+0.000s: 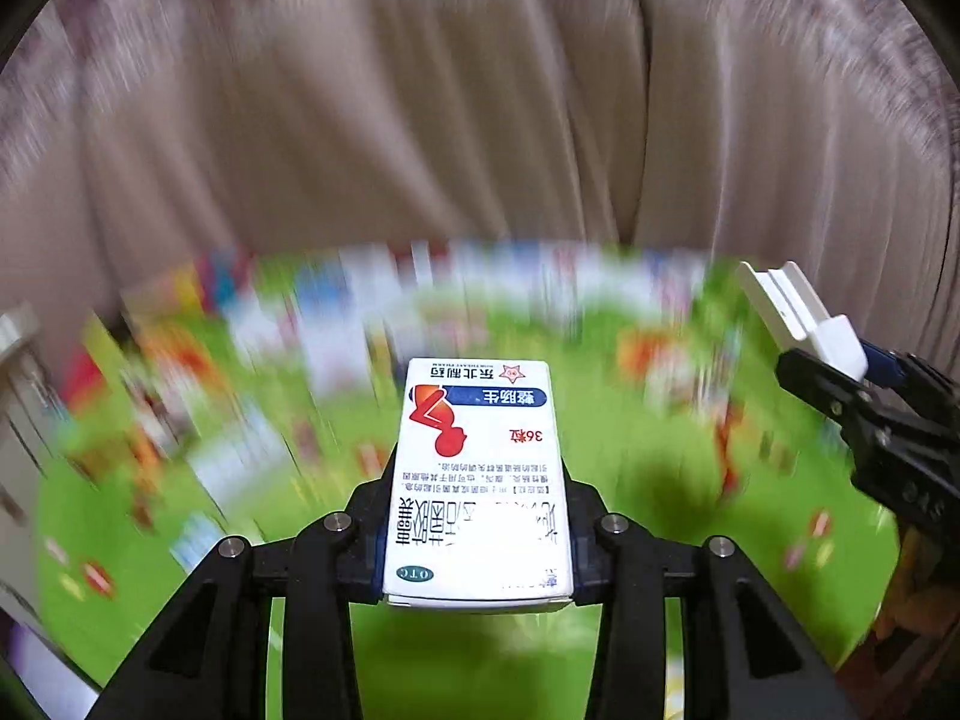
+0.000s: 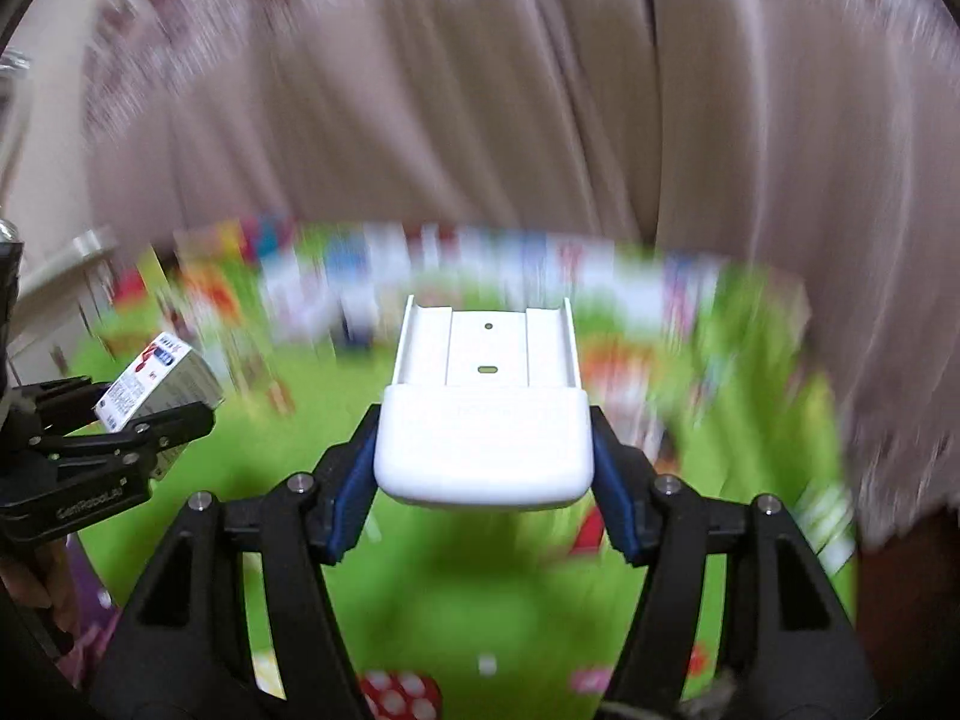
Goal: Organize rigid objects
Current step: 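Lift both held items and carry them over the purple storage box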
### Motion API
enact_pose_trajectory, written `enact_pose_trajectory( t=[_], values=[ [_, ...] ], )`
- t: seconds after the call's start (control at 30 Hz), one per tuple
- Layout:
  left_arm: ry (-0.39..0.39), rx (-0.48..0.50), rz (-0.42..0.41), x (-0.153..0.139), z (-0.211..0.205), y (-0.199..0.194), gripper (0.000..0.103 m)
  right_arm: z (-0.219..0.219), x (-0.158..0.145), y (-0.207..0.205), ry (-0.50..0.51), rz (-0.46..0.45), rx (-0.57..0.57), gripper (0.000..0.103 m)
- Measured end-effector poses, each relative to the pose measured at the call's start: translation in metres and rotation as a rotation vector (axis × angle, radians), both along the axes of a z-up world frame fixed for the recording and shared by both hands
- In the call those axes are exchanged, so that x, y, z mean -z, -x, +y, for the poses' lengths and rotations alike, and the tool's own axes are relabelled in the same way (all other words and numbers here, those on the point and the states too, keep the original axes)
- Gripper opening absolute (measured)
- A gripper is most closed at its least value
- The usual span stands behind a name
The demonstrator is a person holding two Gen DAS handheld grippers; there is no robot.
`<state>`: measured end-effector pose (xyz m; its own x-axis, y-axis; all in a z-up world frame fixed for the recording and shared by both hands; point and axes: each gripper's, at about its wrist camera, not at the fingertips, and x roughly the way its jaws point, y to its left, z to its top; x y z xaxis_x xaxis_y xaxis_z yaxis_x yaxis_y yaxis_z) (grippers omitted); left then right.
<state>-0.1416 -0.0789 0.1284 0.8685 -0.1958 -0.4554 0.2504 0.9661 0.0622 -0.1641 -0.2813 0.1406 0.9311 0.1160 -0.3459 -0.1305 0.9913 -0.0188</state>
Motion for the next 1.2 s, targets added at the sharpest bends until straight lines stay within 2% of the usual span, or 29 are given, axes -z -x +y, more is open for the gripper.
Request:
enact_pose_trajectory(
  t=[0.03, 0.13, 0.2, 0.3, 0.4, 0.9, 1.2],
  values=[
    [0.01, -0.006, -0.106, -0.024, 0.001, 0.018, 0.041, 0.004, -0.018, 0.016, 0.015, -0.091, 0.008, 0.067],
    [0.04, -0.021, -0.292, -0.062, 0.007, 0.052, 0.041, 0.016, -0.055, 0.058, 0.041, -0.322, 0.017, 0.067],
    [0.063, -0.032, -0.368, -0.076, 0.012, 0.069, 0.041, 0.025, -0.07, 0.084, 0.06, -0.448, 0.028, 0.067],
    [0.084, -0.045, -0.433, -0.086, 0.021, 0.09, 0.041, 0.037, -0.08, 0.103, 0.086, -0.534, 0.032, 0.067],
    [0.084, -0.06, -0.459, -0.088, 0.03, 0.103, 0.041, 0.045, -0.083, 0.109, 0.094, -0.55, 0.018, 0.067],
    [0.099, -0.111, -0.368, -0.066, 0.067, 0.11, 0.041, 0.062, -0.081, 0.117, 0.078, -0.503, -0.086, 0.067],
    [0.102, -0.193, -0.29, -0.049, 0.107, 0.121, 0.041, 0.102, -0.082, 0.113, 0.04, -0.397, -0.275, 0.067]
  ],
)
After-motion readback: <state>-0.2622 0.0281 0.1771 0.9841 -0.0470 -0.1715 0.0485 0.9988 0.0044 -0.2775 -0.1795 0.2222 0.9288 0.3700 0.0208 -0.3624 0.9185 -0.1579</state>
